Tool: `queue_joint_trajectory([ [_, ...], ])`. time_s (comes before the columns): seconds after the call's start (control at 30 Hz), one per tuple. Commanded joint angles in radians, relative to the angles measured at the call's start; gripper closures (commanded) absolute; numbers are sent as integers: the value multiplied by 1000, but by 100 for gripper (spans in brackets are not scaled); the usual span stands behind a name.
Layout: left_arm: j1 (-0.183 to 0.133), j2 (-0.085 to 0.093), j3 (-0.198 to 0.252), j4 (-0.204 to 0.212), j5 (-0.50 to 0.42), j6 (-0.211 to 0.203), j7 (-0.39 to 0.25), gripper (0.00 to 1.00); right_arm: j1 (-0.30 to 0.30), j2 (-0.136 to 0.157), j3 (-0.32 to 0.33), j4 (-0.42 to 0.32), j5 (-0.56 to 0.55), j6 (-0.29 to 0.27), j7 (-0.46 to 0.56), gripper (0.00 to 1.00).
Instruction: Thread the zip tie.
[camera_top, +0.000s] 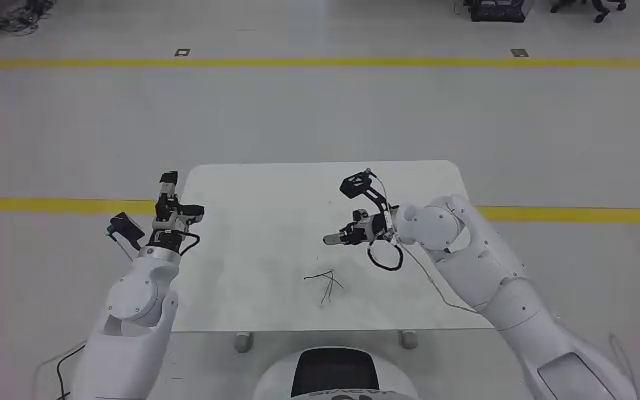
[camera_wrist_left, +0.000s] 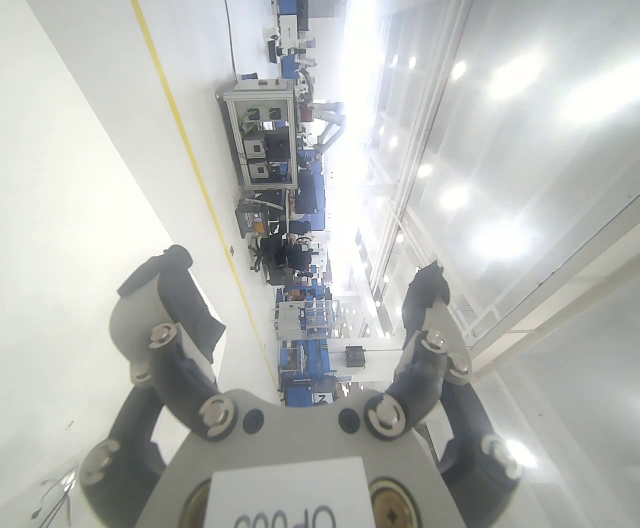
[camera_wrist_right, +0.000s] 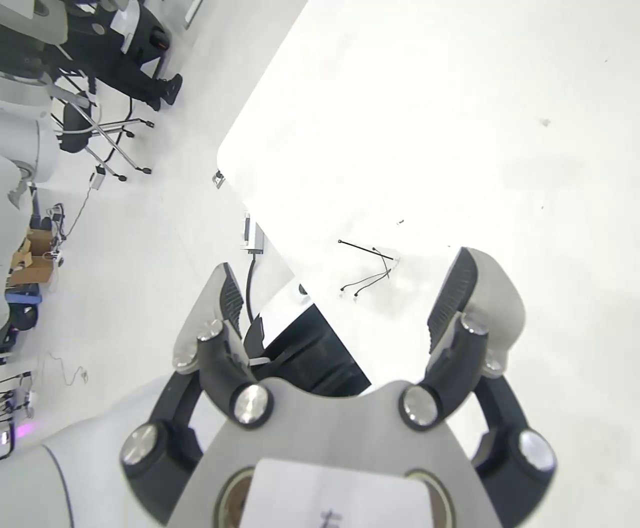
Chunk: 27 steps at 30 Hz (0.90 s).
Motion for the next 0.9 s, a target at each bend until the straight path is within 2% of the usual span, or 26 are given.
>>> queue_joint_trajectory([
  [0.0, 0, 0, 0, 0, 0, 0, 0, 0, 0, 0, 0, 0, 0, 0, 0, 0],
  [0.23, 0, 0, 0, 0, 0, 0, 0, 0, 0, 0, 0, 0, 0, 0, 0, 0],
  [0.3, 0, 0, 0, 0, 0, 0, 0, 0, 12, 2, -33, -16, -84, -29, 46, 0],
  [0.4, 0, 0, 0, 0, 0, 0, 0, 0, 35, 1, -72, -27, -148, -55, 116, 0],
  [0.6, 0, 0, 0, 0, 0, 0, 0, 0, 66, -6, -156, -17, -219, -125, 208, 0],
  [0.7, 0, 0, 0, 0, 0, 0, 0, 0, 81, -12, -207, -9, -241, -197, 233, 0],
  [0.87, 0, 0, 0, 0, 0, 0, 0, 0, 81, -12, -207, -9, -241, -197, 233, 0],
])
